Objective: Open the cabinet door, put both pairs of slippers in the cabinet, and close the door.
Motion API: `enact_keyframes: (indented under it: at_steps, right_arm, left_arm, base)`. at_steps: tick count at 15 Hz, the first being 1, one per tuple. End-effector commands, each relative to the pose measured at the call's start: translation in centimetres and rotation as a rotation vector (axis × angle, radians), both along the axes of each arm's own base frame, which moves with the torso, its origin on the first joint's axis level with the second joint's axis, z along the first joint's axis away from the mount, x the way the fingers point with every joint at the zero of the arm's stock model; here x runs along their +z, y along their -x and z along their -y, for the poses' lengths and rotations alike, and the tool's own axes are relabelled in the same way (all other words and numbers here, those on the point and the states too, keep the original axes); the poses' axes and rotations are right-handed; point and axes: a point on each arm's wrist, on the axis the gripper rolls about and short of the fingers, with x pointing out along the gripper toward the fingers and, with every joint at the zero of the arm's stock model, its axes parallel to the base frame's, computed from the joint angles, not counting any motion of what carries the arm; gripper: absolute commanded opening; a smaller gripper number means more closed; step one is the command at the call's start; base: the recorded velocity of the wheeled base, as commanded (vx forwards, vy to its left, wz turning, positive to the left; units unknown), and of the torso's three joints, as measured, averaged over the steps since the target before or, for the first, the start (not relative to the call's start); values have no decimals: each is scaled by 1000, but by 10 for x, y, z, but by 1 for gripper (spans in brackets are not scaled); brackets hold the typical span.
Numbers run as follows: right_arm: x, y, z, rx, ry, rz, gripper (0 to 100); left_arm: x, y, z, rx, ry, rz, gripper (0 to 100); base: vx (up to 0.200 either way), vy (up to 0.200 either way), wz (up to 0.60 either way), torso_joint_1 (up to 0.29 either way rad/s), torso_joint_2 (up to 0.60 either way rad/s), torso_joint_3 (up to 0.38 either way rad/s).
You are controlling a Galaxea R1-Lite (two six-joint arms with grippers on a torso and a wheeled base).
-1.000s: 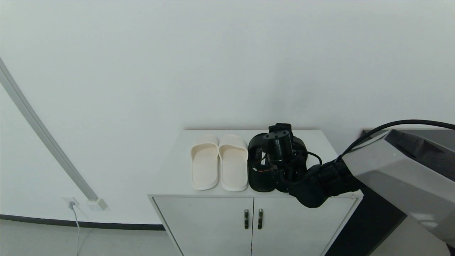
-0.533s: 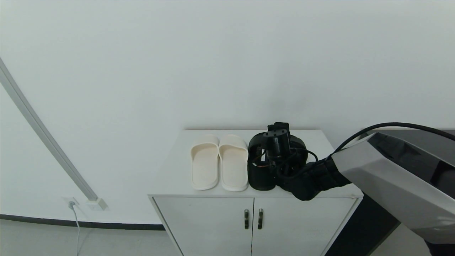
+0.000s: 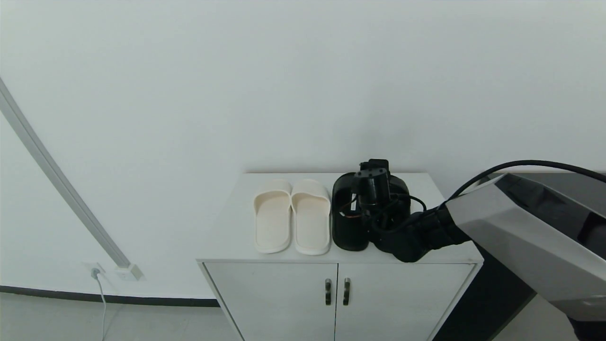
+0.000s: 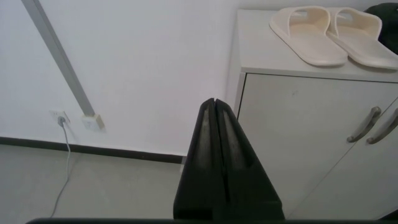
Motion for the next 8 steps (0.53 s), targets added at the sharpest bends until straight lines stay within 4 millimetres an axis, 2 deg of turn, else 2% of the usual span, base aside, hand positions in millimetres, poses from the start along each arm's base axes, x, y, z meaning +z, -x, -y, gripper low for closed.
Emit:
enact_keyframes:
  at_steps: [1,2,4,6,8]
  right_arm:
    - [17,6,3,4,-16,26,0]
    - [22,13,4,10,-9,24,0]
    - [44,46,15,70,-5,14,0]
    - [64,100,30,296,-28,-28,0]
    - [74,144,49,483,-49,-64,0]
  left_arm:
    - [0,0,0,1,1,-1,0]
    - [0,0,0,1,1,-1,0]
    - [0,0,0,1,-1,-1,0]
    - [0,0,0,1,-1,-1,0]
    - [0,0,0,0,-4,-1,0]
  base:
    - [0,0,0,0,0,0]
    - [0,0,0,0,0,0]
    - [0,0,0,0,0,0]
    - [0,0,0,0,0,0]
    - [0,0,0,0,0,0]
